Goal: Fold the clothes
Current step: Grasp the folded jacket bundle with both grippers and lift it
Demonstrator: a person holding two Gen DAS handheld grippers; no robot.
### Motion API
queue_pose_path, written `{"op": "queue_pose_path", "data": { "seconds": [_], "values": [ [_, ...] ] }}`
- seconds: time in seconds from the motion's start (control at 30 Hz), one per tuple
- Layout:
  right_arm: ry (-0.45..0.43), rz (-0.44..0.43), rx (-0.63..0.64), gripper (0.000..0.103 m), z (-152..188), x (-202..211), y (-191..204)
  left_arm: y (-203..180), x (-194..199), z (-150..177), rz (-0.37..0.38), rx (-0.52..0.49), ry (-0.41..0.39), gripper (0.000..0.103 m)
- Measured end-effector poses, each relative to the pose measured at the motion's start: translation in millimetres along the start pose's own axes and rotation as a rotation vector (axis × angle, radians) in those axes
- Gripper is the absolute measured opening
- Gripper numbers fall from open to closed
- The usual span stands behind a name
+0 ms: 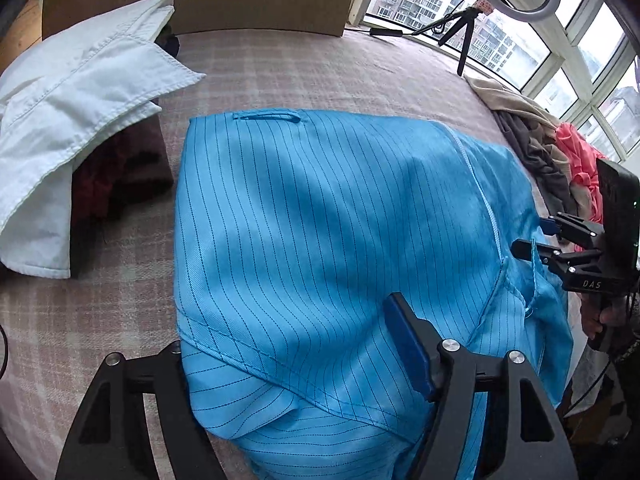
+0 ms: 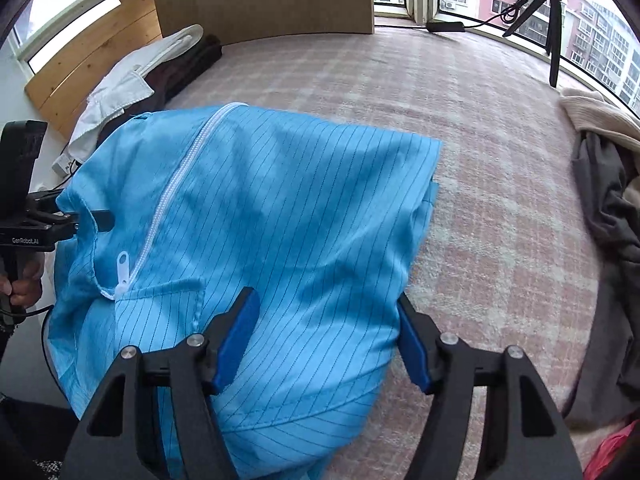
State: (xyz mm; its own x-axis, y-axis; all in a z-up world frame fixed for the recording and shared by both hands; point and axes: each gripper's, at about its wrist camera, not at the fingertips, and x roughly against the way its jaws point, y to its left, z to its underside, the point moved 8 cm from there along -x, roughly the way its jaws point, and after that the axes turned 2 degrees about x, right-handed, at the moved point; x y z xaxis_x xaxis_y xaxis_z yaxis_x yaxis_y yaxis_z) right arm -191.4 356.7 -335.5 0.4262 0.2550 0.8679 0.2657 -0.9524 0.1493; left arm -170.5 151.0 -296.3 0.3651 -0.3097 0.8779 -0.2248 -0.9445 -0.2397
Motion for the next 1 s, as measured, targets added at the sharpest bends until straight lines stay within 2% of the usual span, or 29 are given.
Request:
{"op": "queue_pose_path", "data": {
  "seconds": [0.07, 0.13, 0.2, 0.3, 0.37, 0.53, 0.67, 0.9, 1.0],
  "values": [
    [-0.006, -0.027, -0.005, 0.054, -1.4, 0.0, -2.0, -5.3, -1.4, 0.0, -0.004, -0.010, -0.006, 0.059],
    [-0.018, -0.068, -0.016, 0.039, -2.7, 0.2, -2.6, -11.4, -2.4, -1.2, 0.006, -0.014, -0.008, 0.051],
    [-0.041, -0.119, -0.030, 0.030, -1.2, 1.5, 1.3, -18.2, -3.3, -3.4, 0.025, -0.006, -0.017, 0.037],
    [-0.075, -0.117, -0.021, 0.022, 0.7, 0.3, 10.3, -26.0, -4.0, -6.4, 0.060, 0.019, -0.024, 0.024],
    [-0.091, -0.167, -0.065, 0.016, 0.1, 2.2, 13.7, -30.4, -0.7, -9.9, 0.072, 0.029, -0.035, 0.020],
    [-0.163, -0.269, -0.212, 0.013, -5.1, 20.9, 7.3, -27.8, 15.8, -16.1, 0.081, 0.082, -0.072, 0.018],
    [-0.216, -0.301, -0.270, 0.011, -9.0, 46.0, -3.3, -20.1, 37.7, -20.3, 0.104, 0.126, -0.106, 0.017],
    [-0.285, -0.332, -0.280, 0.009, -25.7, 88.8, 5.4, -17.4, 66.8, -26.6, 0.113, 0.083, -0.149, 0.015],
    [-0.296, -0.350, -0.305, 0.008, -35.0, 102.1, 12.7, -17.7, 79.1, -36.1, 0.103, 0.031, -0.177, 0.015]
  ]
}}
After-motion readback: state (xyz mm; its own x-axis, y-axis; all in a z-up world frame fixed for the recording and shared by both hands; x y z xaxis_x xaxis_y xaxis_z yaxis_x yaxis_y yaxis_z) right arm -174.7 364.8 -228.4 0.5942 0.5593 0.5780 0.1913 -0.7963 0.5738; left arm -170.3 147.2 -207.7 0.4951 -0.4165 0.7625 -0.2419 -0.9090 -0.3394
